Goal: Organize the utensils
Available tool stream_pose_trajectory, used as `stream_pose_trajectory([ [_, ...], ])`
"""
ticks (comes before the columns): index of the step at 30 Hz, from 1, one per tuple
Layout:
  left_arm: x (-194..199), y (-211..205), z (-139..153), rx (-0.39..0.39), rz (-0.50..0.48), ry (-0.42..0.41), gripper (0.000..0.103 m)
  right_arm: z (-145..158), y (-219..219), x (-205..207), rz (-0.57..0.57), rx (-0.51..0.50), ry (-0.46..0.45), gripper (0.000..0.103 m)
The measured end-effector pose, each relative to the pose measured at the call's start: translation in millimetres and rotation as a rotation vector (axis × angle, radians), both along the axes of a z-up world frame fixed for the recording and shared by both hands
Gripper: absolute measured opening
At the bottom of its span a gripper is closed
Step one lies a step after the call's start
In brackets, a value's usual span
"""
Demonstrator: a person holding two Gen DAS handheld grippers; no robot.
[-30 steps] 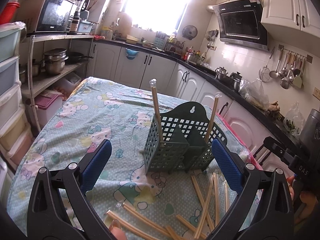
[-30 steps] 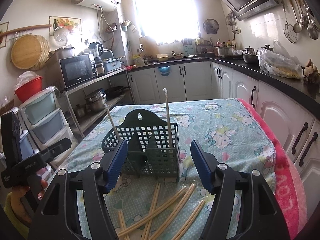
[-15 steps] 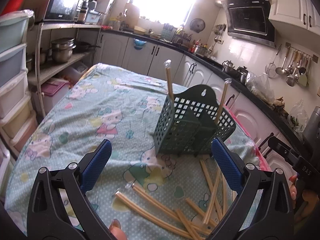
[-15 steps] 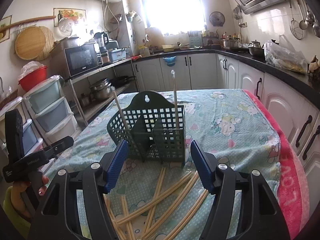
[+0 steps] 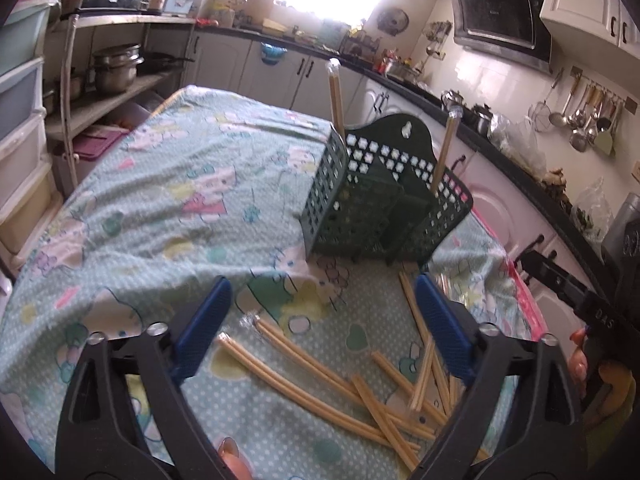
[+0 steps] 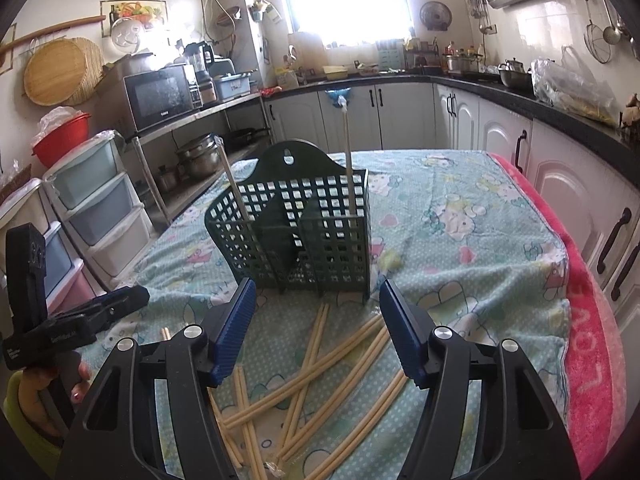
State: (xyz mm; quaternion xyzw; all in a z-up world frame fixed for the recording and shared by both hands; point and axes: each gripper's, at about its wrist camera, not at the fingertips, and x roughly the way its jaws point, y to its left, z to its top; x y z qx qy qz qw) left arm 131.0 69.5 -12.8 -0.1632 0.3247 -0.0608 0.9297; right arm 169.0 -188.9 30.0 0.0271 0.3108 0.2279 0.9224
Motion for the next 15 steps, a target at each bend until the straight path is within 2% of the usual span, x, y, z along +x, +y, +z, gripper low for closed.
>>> stream_pose_trajectory([
  [2,0,-5,-5,-0.001,-0.019,0.023,0.076,-4,-2,2,-0.006,-0.006,0.011,0.061],
  [4,0,-9,-10,0.003,-0.033,0.039,0.066,-8,-3,3,-0.011,-0.016,0.025,0.061],
  [11,0,-26,-26,0.012,-0.097,0.097,0.058,-28,-5,9,-0.013,-0.058,0.088,0.061],
  [15,1,-36,-36,0.017,-0.134,0.129,0.05,-37,-10,13,-0.03,-0.055,0.113,0.054],
])
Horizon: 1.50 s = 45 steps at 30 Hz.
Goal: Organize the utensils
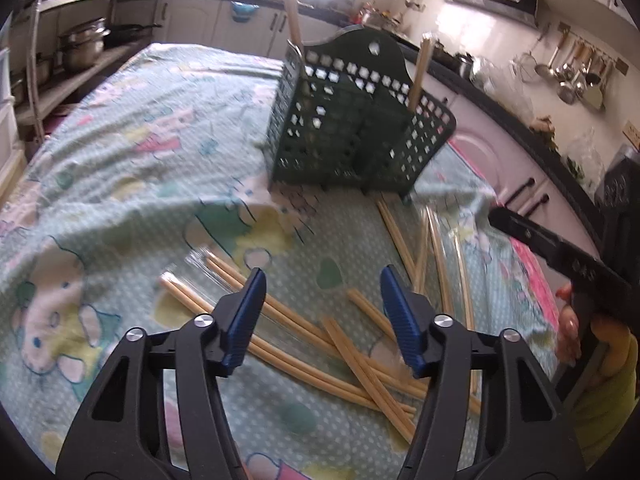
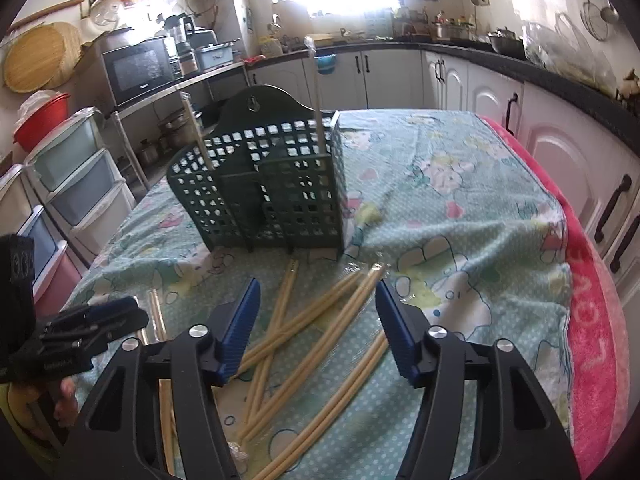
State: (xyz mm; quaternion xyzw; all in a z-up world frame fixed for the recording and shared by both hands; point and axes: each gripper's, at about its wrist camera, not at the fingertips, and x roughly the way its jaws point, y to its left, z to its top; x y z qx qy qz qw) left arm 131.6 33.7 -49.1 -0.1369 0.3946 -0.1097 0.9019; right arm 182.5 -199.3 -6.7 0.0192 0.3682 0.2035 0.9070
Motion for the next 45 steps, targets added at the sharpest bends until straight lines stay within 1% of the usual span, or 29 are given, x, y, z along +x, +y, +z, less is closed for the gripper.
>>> stream_pose_trajectory([
  [4,1,-11,-7,0.014,-0.036,0.02,0.042,-8,-6,8,-0.018,0.005,0.023,0.042],
  [7,3,-16,-11,0.019,-0.05,0.036,0.034,-13,-6,15,-0.013,0.001,0.031,0.036],
  [13,8,-23,-19,0.025,-0.058,0.066,0.032,-23,3,40,0.02,-0.04,0.045,0.033],
  [15,11,-24,-20,0.028,-0.06,0.073,0.032,-29,6,50,0.034,-0.052,0.063,0.033],
  [19,15,-24,-24,0.024,-0.063,0.096,0.028,-42,10,68,0.051,-0.075,0.104,0.031],
  [25,19,-26,-26,0.025,-0.074,0.108,0.027,-54,15,85,0.076,-0.113,0.116,0.031],
  [28,19,-27,-27,0.028,-0.08,0.112,0.027,-60,18,90,0.088,-0.125,0.131,0.028],
  [32,22,-30,-27,0.03,-0.085,0.116,0.027,-64,19,93,0.099,-0.118,0.134,0.025],
  [33,22,-30,-28,0.03,-0.087,0.117,0.026,-65,20,94,0.101,-0.117,0.135,0.023],
  [34,23,-31,-28,0.031,-0.089,0.12,0.022,-65,20,95,0.106,-0.115,0.138,0.018],
  [35,23,-31,-29,0.029,-0.09,0.122,0.02,-68,21,97,0.114,-0.112,0.155,0.017],
  [37,24,-32,-30,0.024,-0.093,0.126,0.013,-70,23,96,0.114,-0.121,0.15,0.013],
  [39,25,-32,-31,0.021,-0.092,0.125,0.011,-69,23,95,0.111,-0.122,0.141,0.008],
  [42,25,-30,-32,0.008,-0.089,0.128,0.008,-65,18,92,0.103,-0.076,0.142,0.004],
  [45,25,-27,-31,-0.013,-0.085,0.126,0.006,-57,12,86,0.088,-0.026,0.13,0.003],
])
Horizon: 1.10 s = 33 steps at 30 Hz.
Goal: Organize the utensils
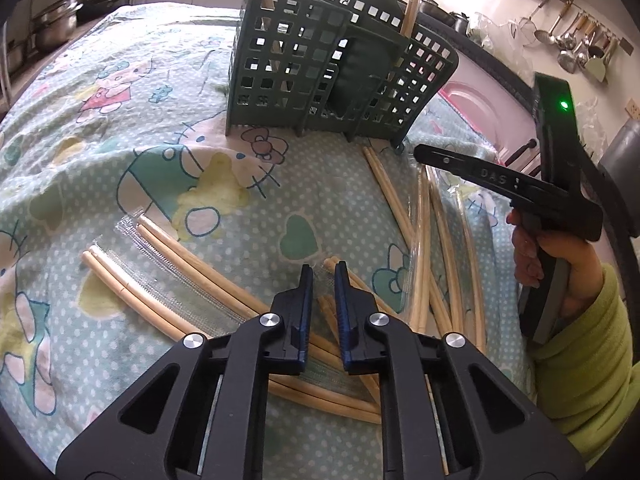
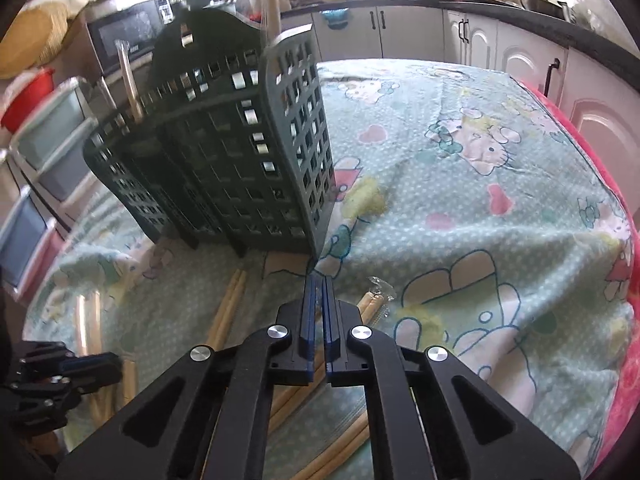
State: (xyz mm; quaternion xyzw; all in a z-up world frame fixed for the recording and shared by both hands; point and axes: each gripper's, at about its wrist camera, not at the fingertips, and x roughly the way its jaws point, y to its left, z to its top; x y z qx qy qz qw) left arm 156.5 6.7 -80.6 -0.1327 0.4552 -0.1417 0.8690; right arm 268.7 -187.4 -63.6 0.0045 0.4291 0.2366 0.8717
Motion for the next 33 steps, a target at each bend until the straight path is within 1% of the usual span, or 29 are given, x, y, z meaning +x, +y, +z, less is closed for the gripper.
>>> stream_pose_trajectory([
  [6,-3,11,9,-0.052,0.019,-0.019,0.005,24,-16,-12,-0.035,0.084,-0.046,0.002],
  [11,-6,21,31,-0.069,0.041,-0.08,0.005,52,-21,-25,-0.045,0.131,-0.111,0.002],
  [16,-4,24,54,-0.069,0.053,-0.143,0.005,88,-25,-38,-0.048,0.173,-0.206,0.002],
  [21,-2,23,72,-0.049,0.058,-0.197,0.005,120,-27,-53,-0.046,0.176,-0.308,0.002],
  [24,-1,24,77,-0.046,0.063,-0.211,0.005,134,-28,-58,-0.053,0.168,-0.358,0.001],
  [29,2,28,83,-0.05,0.071,-0.226,0.005,148,-33,-66,-0.056,0.17,-0.402,0.001],
  [33,5,29,93,-0.052,0.074,-0.25,0.004,155,-32,-69,-0.059,0.158,-0.427,0.001],
])
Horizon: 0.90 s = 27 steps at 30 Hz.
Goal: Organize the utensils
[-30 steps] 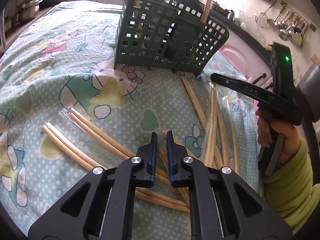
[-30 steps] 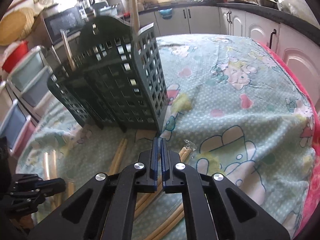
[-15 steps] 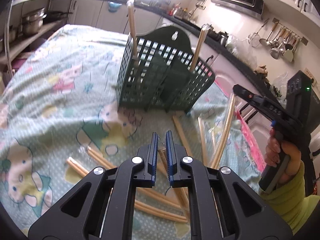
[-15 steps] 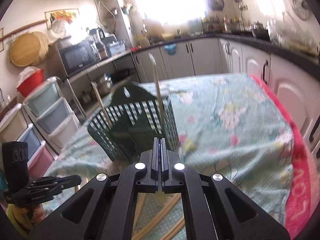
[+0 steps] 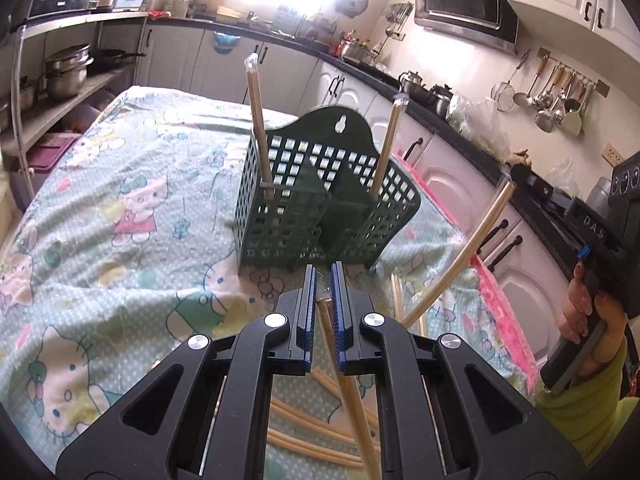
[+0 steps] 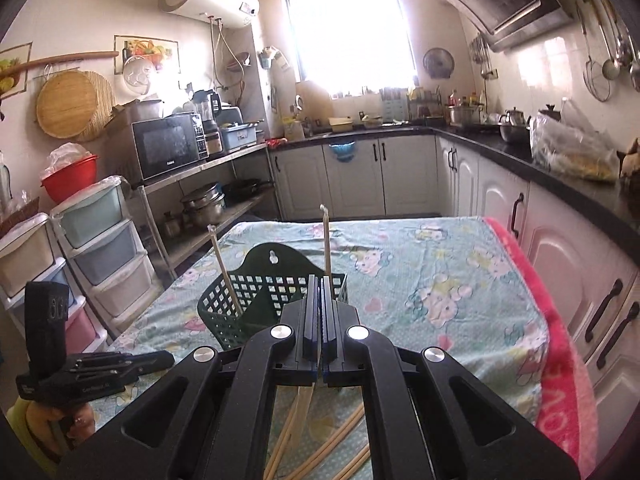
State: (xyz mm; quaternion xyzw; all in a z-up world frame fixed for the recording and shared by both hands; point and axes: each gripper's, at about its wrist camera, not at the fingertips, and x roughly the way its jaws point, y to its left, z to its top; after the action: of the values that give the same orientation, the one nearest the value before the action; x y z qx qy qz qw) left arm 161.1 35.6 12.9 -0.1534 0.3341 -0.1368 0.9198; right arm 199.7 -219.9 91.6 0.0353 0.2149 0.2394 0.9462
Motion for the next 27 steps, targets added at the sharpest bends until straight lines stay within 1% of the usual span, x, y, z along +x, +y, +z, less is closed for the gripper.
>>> stream_pose_trajectory([
  [6,4,0,21,-0.002,0.003,-0.05,0.004,10,2,-6,0.007,0.0,-0.027,0.001],
  [16,10,-12,68,0.008,-0.024,-0.16,0.004,32,10,-14,0.028,-0.002,-0.086,0.001],
  [27,17,-22,114,0.025,-0.038,-0.274,0.004,56,17,-18,0.057,0.021,-0.146,0.001],
])
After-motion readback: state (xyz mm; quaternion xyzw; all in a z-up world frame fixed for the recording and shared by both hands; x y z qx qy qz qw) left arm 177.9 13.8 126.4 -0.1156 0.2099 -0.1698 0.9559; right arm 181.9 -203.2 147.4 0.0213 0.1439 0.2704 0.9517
